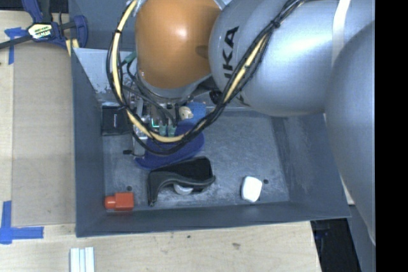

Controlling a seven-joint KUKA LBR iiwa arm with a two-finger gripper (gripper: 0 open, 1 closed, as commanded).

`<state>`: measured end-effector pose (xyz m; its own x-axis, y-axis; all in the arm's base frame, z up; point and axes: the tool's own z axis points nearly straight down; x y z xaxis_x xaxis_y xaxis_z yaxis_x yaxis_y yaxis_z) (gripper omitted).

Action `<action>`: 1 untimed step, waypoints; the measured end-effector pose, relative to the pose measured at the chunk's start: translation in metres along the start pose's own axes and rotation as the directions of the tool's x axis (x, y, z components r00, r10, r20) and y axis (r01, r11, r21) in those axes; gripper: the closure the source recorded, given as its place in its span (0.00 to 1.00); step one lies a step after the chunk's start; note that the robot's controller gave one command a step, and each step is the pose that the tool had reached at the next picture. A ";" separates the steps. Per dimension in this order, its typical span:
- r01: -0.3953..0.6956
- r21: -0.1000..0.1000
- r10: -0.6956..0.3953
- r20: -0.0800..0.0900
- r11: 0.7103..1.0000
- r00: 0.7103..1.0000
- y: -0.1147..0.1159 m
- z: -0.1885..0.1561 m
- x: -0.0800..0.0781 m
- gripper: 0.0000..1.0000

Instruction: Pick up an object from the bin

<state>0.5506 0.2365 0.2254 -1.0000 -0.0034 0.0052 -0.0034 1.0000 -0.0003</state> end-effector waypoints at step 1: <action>-0.032 0.002 0.032 0.000 0.999 0.999 -0.034 0.097 -0.019 0.00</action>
Offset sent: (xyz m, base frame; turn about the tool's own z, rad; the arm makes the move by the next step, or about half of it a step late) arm 0.0190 -0.0312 -0.0921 0.0296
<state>0.5690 0.2027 0.1283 -0.9996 0.0290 0.0049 0.0290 0.9996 -0.0030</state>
